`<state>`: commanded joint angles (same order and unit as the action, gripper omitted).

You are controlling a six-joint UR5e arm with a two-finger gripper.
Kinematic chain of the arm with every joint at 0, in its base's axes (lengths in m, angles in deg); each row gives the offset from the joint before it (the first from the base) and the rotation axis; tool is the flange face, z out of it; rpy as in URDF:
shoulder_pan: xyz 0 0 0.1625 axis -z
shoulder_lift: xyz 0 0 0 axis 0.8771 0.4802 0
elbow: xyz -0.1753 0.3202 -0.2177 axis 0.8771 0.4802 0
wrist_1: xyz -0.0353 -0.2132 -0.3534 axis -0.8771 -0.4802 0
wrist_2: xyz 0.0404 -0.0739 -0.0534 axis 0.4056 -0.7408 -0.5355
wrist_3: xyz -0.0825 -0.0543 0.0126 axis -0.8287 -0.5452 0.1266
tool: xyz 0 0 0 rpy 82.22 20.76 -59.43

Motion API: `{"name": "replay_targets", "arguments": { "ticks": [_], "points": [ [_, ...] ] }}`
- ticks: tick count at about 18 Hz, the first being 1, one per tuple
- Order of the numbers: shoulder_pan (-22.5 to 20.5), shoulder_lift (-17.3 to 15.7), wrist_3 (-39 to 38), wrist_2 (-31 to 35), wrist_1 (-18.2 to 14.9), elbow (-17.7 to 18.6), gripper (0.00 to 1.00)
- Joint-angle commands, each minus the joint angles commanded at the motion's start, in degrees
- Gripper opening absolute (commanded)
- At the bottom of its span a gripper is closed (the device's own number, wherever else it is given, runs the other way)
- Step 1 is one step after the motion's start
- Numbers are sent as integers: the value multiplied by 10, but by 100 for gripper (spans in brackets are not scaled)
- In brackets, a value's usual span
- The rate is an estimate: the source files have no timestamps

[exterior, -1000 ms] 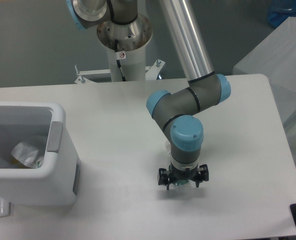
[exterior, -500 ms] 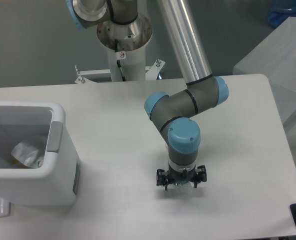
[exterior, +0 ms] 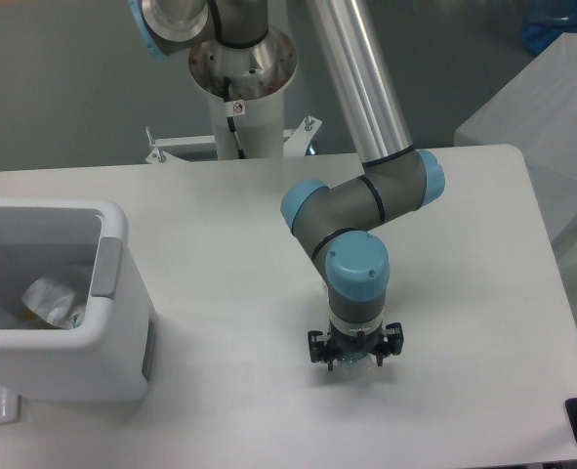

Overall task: Place the trash in the trash can
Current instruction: 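Lower the gripper around the bottle and close on it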

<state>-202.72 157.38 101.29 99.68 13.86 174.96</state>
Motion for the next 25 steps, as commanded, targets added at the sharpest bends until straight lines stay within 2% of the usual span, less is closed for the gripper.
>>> {"name": "replay_targets", "arguments": {
  "ticks": [3,10,12,18,20,22,25],
  "points": [
    [0,0,-1,0,0,-2,63],
    [0,0,-2,1,-1,-3,62],
    [0,0,-2,2,-1,-2,57],
    [0,0,-2,12,-1,-4,56],
    [0,-6,-4,10,-1,-15,57],
    [1,-18,-23,-3,-2,-47,57],
    [-1,-38,-71,-66,-2,-91,57]
  ]
}}
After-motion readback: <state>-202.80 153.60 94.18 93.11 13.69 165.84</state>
